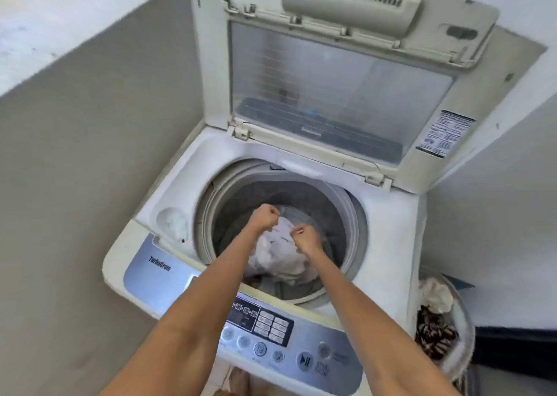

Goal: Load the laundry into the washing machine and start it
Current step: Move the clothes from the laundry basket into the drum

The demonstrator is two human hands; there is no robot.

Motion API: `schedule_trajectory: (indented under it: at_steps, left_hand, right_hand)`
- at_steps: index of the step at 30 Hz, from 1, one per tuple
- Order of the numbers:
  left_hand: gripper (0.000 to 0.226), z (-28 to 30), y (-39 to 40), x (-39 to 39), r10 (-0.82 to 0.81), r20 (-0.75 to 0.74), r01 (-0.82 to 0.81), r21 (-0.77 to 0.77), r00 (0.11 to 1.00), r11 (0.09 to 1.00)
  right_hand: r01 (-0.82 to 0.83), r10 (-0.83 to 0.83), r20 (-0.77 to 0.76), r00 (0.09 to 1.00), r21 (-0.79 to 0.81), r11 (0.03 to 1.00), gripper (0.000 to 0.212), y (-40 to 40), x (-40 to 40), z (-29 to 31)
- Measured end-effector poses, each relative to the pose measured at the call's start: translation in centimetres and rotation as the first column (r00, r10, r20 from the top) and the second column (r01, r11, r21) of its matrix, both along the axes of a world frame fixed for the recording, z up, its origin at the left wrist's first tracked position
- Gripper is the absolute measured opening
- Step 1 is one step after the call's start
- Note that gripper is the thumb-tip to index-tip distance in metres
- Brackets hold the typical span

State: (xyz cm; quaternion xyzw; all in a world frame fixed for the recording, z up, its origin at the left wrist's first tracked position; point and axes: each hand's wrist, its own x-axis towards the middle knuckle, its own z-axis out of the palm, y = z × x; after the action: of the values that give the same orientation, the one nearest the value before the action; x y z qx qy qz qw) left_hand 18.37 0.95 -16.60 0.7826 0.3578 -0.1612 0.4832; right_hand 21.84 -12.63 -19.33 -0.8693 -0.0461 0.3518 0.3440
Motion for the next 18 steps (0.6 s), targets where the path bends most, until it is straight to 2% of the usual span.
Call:
schedule_trajectory:
  at_steps: [3, 6, 8, 11, 14, 18]
  left_hand:
    - [0.024, 3.5, -2.9, 2.7, -0.089, 0.122, 0.084, 0.045, 0.988, 0.995]
    - [0.020, 7.7, -8.3, 5.7, -0.189, 0.280, 0.173, 0.080, 0.941, 0.982]
    - [0.021, 9.9, -13.1, 7.4, -0.237, 0.381, 0.209, 0.113, 0.894, 0.971]
    - [0.021, 11.7, -21.0, 9.2, -0.263, 0.494, 0.264, 0.068, 0.829, 0.962]
    - [0.022, 11.4, -29.2, 10.3, -0.396, 0.480, 0.406, 0.089, 0.783, 0.909]
    - [0.022, 6.4, -37.5, 10.5, -0.531, 0.337, 0.545, 0.060, 0.778, 0.836]
  right_hand:
    - [0.155, -0.173, 0.098, 0.980, 0.166, 0.974, 0.019, -1.5, 1.2, 4.4]
    - [0.283, -0.356, 0.210, 0.910, 0.311, 0.907, 0.016, -5.1, 2.8, 8.4]
    - [0.384, -0.500, 0.271, 0.822, 0.385, 0.840, 0.010, -9.0, 3.7, 10.7]
    - [0.523, -0.709, 0.270, 0.652, 0.516, 0.678, 0.011, -15.5, 4.0, 13.6]
    - [0.618, -0.806, 0.277, 0.524, 0.528, 0.583, 0.012, -23.0, 4.2, 12.8]
    - [0.763, -0.878, 0.136, 0.458, 0.446, 0.467, 0.011, -31.2, 4.3, 7.3]
